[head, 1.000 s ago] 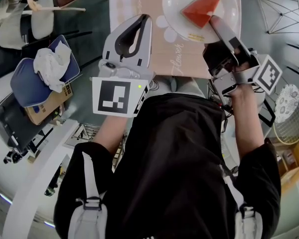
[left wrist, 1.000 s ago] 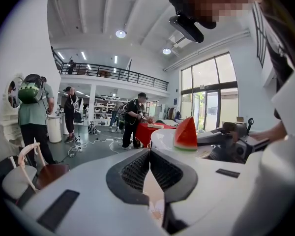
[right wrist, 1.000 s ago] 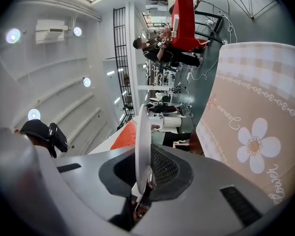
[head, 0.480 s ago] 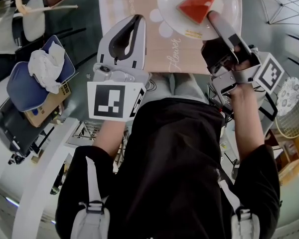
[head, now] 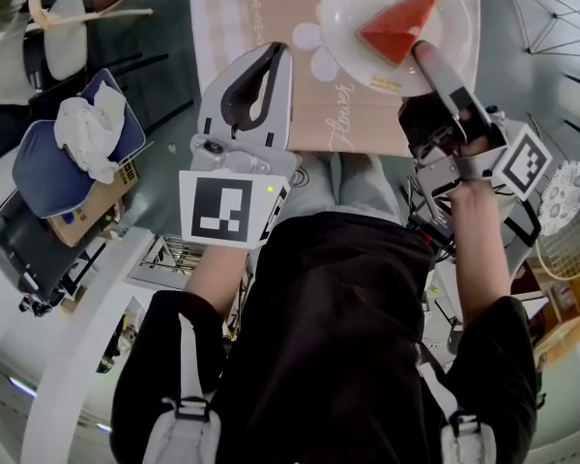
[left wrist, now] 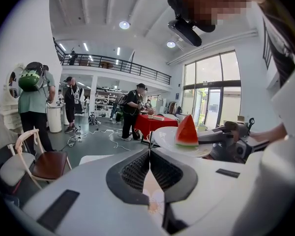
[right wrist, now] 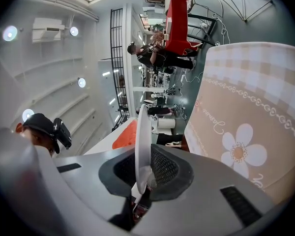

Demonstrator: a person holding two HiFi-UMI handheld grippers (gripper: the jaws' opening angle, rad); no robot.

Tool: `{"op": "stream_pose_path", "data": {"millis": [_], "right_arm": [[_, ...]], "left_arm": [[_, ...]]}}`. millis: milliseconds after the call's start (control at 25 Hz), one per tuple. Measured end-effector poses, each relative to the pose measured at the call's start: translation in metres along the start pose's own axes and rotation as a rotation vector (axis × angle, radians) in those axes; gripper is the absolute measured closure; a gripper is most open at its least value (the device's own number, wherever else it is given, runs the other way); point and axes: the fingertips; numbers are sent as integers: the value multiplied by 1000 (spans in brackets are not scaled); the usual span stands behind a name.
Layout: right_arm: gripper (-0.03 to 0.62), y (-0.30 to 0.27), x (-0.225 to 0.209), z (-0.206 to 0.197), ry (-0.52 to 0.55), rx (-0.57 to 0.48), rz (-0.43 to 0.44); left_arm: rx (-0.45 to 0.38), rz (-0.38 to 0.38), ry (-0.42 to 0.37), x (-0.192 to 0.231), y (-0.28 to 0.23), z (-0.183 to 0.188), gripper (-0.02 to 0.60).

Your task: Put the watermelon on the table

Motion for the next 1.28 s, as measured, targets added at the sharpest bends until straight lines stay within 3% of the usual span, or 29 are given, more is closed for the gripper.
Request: {"op": "stream_pose_path", "data": {"millis": [320,1280], "right_arm": [[560,3,-16,6,3,-2,3],[560,-6,-71,4,19,67,-40]], "left_arm": [[16,-15,-18,-4,-7,-13,566],[58,-9,26,-1,-26,-59,566]]}}
Point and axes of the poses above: the fingertips, and each gripper's own axes: y backward along the fingers, x to its left, z out of its top, and after that the axes turned 11 degrees about -y, right-handed
